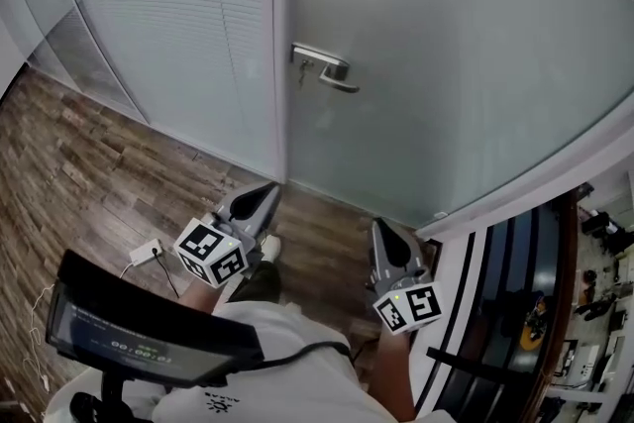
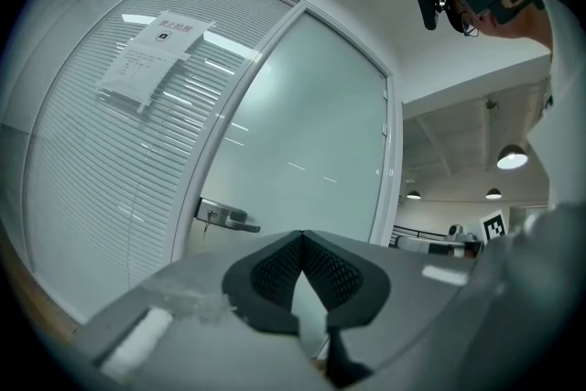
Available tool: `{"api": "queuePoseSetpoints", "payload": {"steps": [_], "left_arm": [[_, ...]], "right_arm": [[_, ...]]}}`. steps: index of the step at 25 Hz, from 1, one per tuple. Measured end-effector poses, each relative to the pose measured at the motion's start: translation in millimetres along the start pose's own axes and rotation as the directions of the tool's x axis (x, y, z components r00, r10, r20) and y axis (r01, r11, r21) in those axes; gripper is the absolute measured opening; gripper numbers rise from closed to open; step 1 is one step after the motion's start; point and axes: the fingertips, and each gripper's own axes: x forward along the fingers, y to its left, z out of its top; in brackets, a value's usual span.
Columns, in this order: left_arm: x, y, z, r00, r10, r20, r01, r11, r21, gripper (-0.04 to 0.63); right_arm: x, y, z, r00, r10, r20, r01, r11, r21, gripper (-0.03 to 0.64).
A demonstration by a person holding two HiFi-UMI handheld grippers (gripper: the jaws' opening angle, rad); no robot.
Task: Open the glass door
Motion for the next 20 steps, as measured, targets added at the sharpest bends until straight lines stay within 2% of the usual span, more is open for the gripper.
{"api": "queuePoseSetpoints", "payload": {"steps": [5, 10, 17, 20], "left_arm": [[41.7, 24.3, 8.6, 0.998, -0.059, -0.001, 0.059, 0.998, 0.032, 0.004], [85.9, 70.5, 27.1, 0.994, -0.11, -0.011, 0.111, 0.991, 0.077, 0.006], [140.6, 130.5, 47.6, 0.983, -0.175, -0.048, 0.179, 0.978, 0.109, 0.006], [158.7, 157.3, 53.7, 0.977, -0.202, -0.062, 0.208, 0.973, 0.105, 0.005]], "right_arm": [[39.1, -20.2, 0.4, 1.0, -0.025, -0.011, 0.025, 1.0, -0.006, 0.008], [111.0, -45.8, 0.3, 0.997, -0.069, -0.034, 0.068, 0.998, -0.012, 0.008], [205.3, -64.5, -7.9, 0.992, -0.052, -0.119, 0.05, 0.998, -0.027, 0.009], [240.6, -74.4, -16.1, 0.984, -0.086, -0.157, 0.079, 0.996, -0.049, 0.009]]}}
